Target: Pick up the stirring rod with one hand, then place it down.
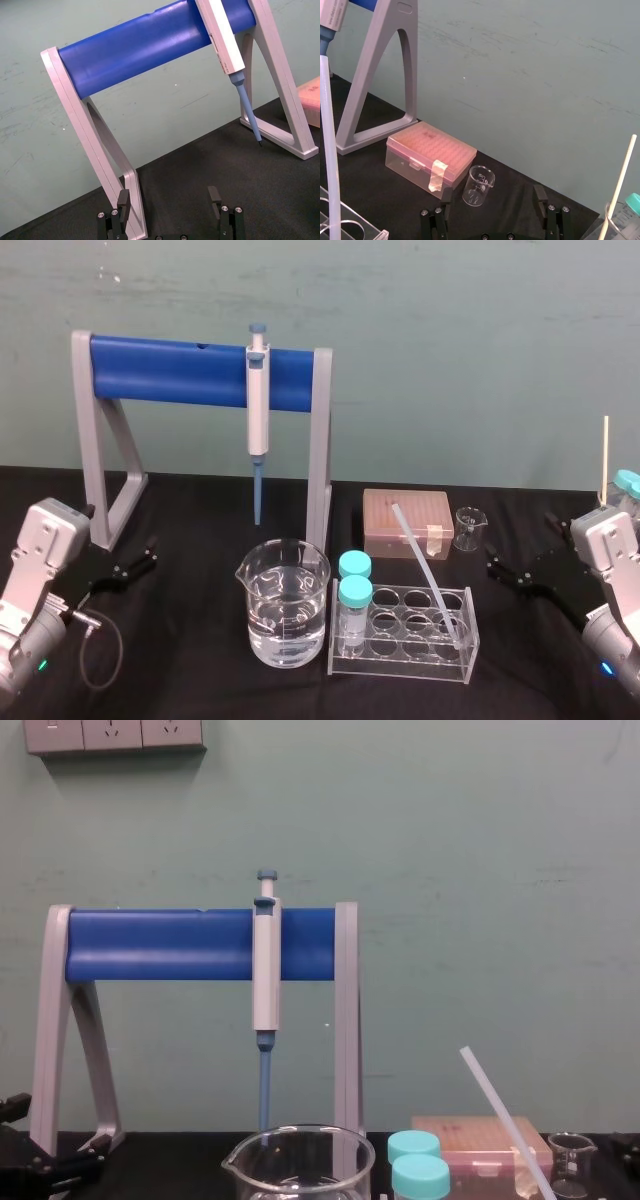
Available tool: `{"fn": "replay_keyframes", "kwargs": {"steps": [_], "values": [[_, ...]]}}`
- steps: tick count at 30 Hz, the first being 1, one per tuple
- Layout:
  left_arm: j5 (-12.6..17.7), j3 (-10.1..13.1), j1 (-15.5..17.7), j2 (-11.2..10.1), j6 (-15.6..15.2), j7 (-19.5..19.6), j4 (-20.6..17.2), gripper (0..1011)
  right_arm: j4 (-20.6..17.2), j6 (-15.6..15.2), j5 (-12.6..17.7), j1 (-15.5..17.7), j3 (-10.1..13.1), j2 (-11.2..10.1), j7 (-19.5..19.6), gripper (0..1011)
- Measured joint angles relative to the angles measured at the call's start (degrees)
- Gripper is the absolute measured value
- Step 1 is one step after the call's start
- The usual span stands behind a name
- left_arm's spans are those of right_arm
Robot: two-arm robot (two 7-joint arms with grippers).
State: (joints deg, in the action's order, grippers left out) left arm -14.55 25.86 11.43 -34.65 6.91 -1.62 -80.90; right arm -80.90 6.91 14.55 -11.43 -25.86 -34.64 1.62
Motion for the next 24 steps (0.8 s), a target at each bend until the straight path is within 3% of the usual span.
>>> {"fn": "replay_keyframes", "kwargs": {"steps": [24], "values": [[0.0,0.0,0.0,0.0,0.0,0.0,0.0,1000,0.0,0.0,0.0,0.0,0.0,0.0,0.0,1004]]}}
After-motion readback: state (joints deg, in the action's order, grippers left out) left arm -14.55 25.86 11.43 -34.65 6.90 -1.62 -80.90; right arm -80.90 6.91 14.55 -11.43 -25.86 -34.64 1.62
